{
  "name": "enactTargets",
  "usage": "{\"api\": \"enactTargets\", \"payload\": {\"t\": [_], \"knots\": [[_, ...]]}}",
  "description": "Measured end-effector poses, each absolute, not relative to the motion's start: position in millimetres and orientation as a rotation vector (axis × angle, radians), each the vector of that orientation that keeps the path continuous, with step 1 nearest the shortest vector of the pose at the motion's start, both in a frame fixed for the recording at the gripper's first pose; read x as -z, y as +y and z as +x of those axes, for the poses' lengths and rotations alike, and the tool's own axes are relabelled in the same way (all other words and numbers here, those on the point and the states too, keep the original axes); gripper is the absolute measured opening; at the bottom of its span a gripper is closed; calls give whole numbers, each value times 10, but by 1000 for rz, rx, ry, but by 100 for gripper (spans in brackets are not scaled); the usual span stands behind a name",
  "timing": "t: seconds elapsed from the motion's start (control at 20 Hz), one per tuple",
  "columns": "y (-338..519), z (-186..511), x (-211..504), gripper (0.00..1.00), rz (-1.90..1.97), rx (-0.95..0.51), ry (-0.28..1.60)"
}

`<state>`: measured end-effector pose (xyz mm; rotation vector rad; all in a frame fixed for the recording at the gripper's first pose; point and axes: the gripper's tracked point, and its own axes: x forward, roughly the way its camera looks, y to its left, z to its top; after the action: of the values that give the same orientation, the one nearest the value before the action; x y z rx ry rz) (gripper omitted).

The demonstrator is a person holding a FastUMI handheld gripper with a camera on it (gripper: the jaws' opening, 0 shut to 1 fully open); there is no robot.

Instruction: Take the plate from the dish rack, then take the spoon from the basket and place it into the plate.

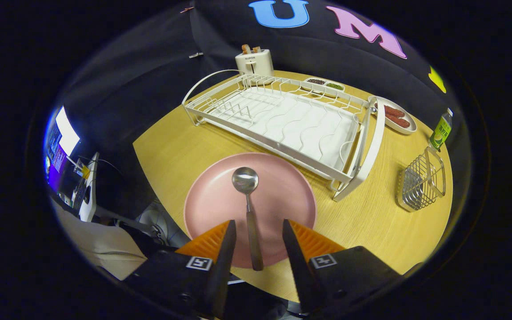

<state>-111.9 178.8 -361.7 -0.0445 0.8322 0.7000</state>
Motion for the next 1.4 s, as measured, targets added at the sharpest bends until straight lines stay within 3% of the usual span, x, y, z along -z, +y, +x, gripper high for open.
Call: {"api": "enactTargets", "payload": {"t": [0.05, 0.1, 0.2, 0.45, 0.85, 1.4], "knots": [[1791, -1118, 3601, 75, -43, -701, 827], [1782, -1116, 3603, 92, -45, -699, 824], [1761, -1107, 3567, 99, -45, -698, 819], [1742, -988, 3040, 99, -24, -698, 692], [1318, -252, 1720, 99, -34, -545, 339], [-260, 200, 349, 98, -34, -310, 29]]}}
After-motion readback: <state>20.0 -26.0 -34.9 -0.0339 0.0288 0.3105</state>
